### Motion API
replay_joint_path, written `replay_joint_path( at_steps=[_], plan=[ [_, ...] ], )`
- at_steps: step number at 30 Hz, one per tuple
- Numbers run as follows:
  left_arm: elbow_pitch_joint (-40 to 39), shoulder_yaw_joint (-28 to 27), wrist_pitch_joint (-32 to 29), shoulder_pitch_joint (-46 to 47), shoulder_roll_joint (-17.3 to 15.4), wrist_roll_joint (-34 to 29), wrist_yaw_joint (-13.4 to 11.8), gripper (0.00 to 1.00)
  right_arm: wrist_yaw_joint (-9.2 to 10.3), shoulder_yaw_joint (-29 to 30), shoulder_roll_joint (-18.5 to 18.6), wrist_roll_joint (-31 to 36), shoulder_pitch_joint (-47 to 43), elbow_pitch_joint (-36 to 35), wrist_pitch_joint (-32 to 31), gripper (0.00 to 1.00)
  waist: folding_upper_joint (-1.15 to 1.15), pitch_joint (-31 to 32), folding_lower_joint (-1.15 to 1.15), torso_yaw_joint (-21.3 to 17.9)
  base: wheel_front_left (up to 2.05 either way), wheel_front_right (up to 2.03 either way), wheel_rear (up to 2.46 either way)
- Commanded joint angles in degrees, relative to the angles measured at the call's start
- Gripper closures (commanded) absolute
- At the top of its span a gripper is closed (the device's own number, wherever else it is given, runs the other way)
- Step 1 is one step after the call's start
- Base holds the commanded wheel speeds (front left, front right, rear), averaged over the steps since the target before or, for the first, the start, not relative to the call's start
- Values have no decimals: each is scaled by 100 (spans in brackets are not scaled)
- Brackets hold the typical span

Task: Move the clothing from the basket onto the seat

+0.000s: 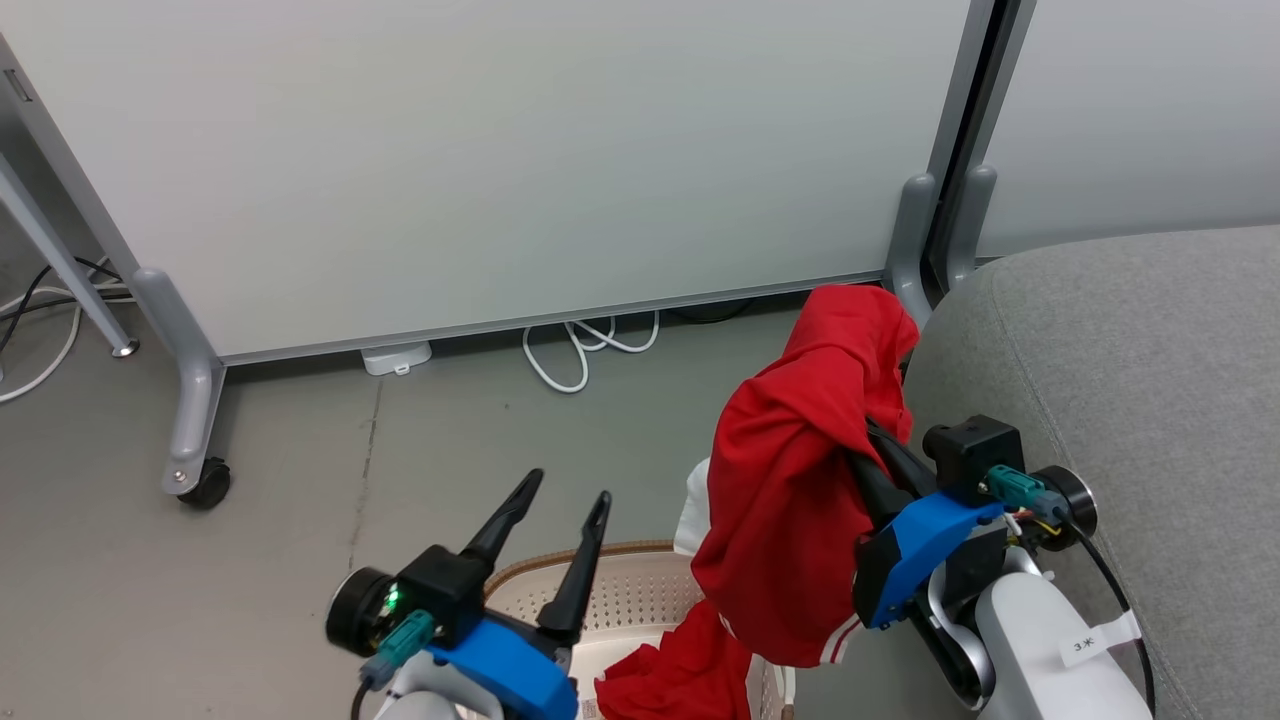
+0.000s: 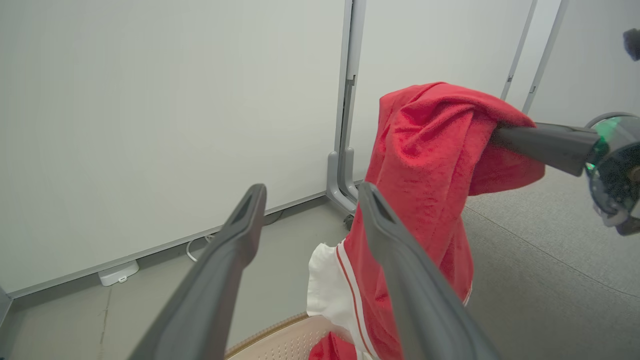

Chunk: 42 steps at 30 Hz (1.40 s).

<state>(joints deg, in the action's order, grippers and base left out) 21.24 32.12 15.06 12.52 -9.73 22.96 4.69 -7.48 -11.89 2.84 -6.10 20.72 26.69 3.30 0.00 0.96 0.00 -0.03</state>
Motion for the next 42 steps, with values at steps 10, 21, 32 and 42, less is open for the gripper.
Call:
replay_joint_path(
  at_steps=[10, 21, 32, 42],
  plan=[
    [-126, -853, 16, -537, 267, -516, 186, 0, -3, 136, 18, 53, -161, -148, -20, 100, 0, -33, 0, 29, 0, 0, 0],
    [-69, -1045, 16, -610, 443, -760, 283, 0, -2, 124, 17, 17, -183, -155, -34, 100, 0, -62, 0, -139, 0, 0, 0],
    [-144, -1030, 16, -570, 442, -774, 292, 0, -3, 111, 15, 36, -190, -165, -21, 100, 0, -136, 0, -848, 0, 0, 0],
    [-197, -965, 16, -483, 421, -771, 293, 0, -3, 179, 22, 54, -240, -180, -6, 100, 0, -199, 0, -1739, 0, 0, 0]
  ],
)
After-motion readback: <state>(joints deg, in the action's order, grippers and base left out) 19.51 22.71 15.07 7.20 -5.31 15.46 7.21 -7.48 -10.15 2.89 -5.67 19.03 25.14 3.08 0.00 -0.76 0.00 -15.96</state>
